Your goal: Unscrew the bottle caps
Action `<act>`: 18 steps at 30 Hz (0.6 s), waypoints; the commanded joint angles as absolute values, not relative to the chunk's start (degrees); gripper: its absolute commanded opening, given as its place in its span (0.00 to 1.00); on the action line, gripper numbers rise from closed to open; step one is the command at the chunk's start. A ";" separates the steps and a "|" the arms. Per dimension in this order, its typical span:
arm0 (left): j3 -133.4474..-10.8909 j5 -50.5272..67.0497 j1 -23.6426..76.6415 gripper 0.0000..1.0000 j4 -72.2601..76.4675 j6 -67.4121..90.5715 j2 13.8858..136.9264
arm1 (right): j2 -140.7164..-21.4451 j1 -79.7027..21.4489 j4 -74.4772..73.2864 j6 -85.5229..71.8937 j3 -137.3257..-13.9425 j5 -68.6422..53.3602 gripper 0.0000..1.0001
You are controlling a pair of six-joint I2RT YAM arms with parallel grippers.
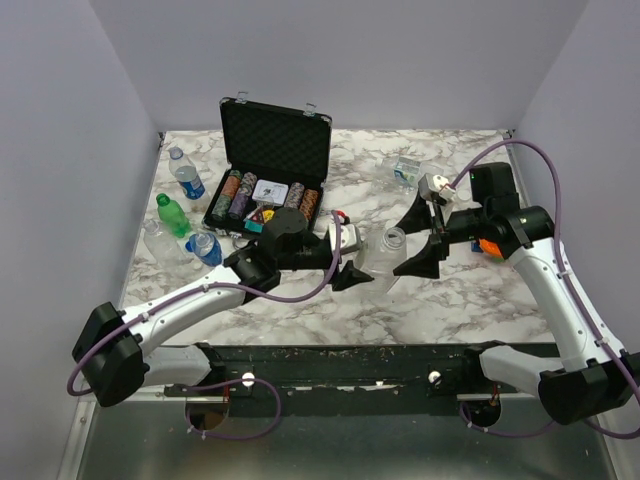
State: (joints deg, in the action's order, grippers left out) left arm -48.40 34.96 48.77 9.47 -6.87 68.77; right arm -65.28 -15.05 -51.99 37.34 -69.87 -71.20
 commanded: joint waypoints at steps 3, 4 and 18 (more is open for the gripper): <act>-51.77 32.61 49.13 0.00 6.15 -4.75 70.22 | -65.57 -15.73 -50.72 35.70 -69.70 -70.66 1.00; -52.12 32.35 49.22 0.00 5.63 -4.49 70.75 | -65.65 -15.91 -50.02 34.73 -69.52 -70.58 1.00; -54.76 29.36 49.13 0.00 2.02 -2.90 73.74 | -67.67 -20.04 -45.62 29.44 -67.94 -62.93 0.86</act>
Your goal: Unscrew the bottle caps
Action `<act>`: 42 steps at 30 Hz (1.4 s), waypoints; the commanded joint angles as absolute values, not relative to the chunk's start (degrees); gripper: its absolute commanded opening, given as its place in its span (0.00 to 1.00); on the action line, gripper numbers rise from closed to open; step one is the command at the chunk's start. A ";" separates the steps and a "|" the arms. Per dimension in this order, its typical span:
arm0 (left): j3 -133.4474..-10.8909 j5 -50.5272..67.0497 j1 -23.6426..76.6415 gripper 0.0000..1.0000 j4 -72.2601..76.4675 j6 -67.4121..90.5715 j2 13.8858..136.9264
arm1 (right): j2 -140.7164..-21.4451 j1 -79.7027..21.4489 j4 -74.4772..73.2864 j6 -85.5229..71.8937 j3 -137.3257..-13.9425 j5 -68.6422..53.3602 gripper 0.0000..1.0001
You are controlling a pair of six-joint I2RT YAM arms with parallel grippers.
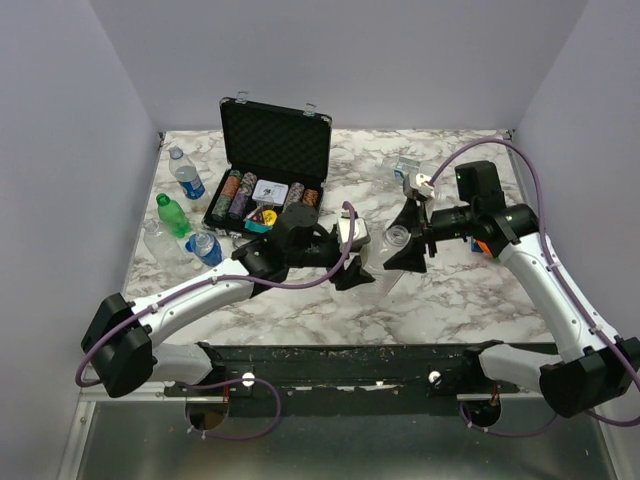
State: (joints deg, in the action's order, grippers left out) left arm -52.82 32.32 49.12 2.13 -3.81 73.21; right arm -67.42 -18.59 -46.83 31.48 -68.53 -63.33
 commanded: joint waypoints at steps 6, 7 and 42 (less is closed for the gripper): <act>-54.41 28.31 49.13 0.00 2.55 -2.90 73.39 | -68.99 -20.74 -46.67 29.71 -68.73 -63.63 0.38; -54.23 27.69 49.13 0.00 2.90 -2.81 73.13 | -69.26 -20.66 -47.02 29.71 -69.25 -63.89 0.29; -46.67 0.53 49.04 0.99 9.23 -7.03 57.22 | -72.41 5.89 -25.06 13.98 -77.77 -29.22 0.17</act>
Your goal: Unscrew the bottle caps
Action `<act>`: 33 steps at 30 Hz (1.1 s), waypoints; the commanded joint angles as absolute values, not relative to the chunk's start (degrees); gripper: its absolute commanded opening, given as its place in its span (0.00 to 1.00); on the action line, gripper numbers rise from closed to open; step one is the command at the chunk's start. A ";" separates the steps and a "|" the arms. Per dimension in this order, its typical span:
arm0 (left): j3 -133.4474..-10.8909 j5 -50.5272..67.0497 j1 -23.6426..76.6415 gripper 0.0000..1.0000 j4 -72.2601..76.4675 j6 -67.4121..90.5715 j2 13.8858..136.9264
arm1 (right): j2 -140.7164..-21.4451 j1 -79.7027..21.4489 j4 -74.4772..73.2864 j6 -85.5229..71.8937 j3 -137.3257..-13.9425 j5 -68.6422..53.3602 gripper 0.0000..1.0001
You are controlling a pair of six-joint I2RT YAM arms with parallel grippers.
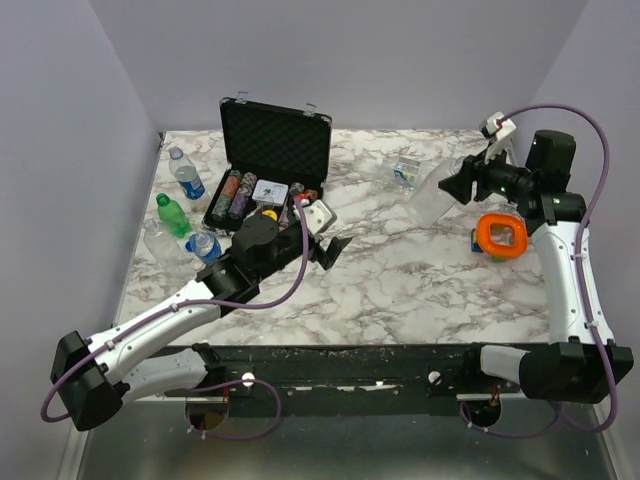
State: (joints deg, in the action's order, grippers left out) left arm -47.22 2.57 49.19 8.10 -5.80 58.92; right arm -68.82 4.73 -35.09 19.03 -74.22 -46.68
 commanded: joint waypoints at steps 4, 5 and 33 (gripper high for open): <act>-46.50 0.44 49.04 0.99 9.23 -7.82 56.43 | -78.65 8.25 -21.37 11.69 -82.61 -20.67 0.18; -46.32 -1.04 49.13 0.99 9.32 -8.08 56.34 | -80.23 8.78 -20.75 11.60 -83.92 -19.26 0.18; -45.44 -2.29 49.04 0.99 9.76 -10.02 58.53 | -113.55 16.52 -24.08 12.04 -106.79 -15.73 0.28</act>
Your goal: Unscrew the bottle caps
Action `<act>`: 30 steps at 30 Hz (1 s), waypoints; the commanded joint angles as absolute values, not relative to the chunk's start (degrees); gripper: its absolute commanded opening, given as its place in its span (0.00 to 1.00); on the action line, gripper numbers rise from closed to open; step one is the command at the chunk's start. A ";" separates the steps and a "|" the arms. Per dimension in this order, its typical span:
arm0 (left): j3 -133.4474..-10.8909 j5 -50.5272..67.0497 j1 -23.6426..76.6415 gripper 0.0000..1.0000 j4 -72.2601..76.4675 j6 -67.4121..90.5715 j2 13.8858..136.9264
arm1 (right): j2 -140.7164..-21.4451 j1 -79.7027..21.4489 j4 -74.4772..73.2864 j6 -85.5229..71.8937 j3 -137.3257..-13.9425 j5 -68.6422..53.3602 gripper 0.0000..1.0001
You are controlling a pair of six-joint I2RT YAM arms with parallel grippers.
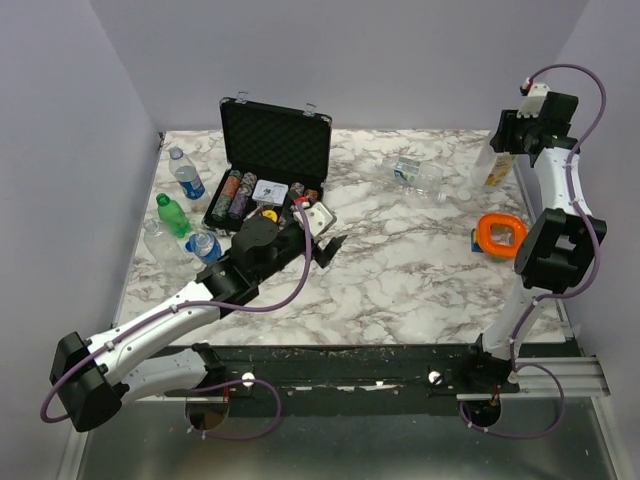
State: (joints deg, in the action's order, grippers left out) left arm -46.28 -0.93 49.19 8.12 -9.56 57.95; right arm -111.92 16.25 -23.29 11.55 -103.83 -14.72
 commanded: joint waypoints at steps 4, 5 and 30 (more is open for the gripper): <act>-45.35 -2.29 49.04 0.99 9.76 -10.02 58.80 | -114.96 16.52 -24.43 12.48 -107.23 -15.21 0.33; -45.44 -2.20 49.04 0.99 9.76 -10.02 58.80 | -115.22 16.52 -24.43 12.65 -107.23 -15.12 0.33; -45.44 -2.20 49.04 0.99 9.67 -10.28 58.62 | -116.19 16.52 -25.75 12.39 -107.75 -14.24 0.79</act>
